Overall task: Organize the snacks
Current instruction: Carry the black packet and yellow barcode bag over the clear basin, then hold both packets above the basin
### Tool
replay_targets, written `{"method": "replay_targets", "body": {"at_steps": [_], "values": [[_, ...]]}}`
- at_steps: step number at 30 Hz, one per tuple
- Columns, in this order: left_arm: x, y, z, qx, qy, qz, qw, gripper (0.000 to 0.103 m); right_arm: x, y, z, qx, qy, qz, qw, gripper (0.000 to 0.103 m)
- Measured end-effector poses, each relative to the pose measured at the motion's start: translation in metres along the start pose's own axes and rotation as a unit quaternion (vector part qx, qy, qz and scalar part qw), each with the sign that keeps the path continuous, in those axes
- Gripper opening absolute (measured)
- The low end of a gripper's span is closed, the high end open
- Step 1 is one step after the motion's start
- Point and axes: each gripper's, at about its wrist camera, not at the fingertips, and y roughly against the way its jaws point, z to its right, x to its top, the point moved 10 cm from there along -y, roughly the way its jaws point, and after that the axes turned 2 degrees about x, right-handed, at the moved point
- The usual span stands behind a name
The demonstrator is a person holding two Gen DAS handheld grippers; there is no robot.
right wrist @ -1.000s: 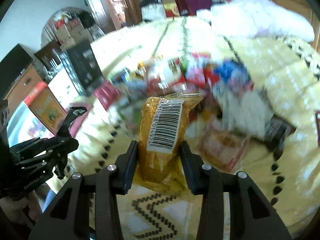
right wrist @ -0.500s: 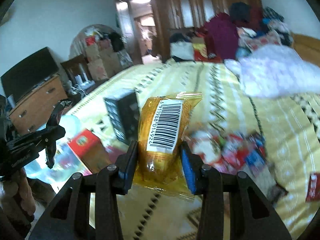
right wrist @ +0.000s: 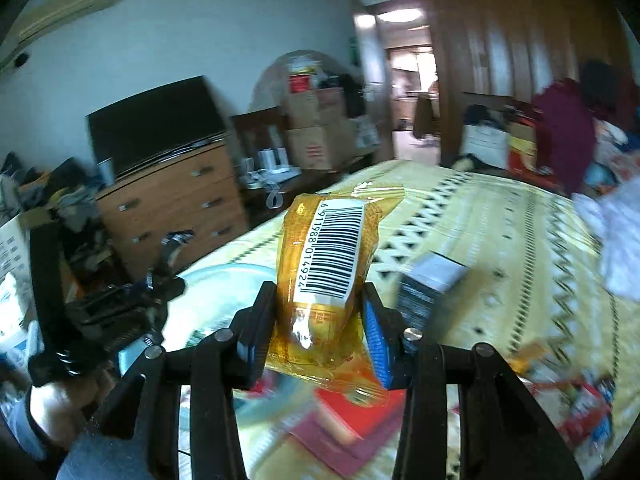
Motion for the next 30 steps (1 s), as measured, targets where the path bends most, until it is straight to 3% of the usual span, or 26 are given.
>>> {"method": "replay_targets", "body": {"at_steps": [5,11,30], "values": [[-0.002,-0.010,-0.033,0.022,0.022,-0.009,0.9995,0.026,0.012,-0.041,-0.054,0.039,0.025,-0.015,0.999,0.044],[-0.003,-0.016,-0.059,0.032,0.035,-0.016,0.9987,0.026,0.013,-0.078,-0.084,0.061,0.035,-0.036,0.997,0.044],[-0.008,-0.018,-0.072,0.031,0.041,-0.023,0.9984,0.026,-0.003,-0.099,-0.091,0.075,0.035,-0.053,0.995,0.044]]}}
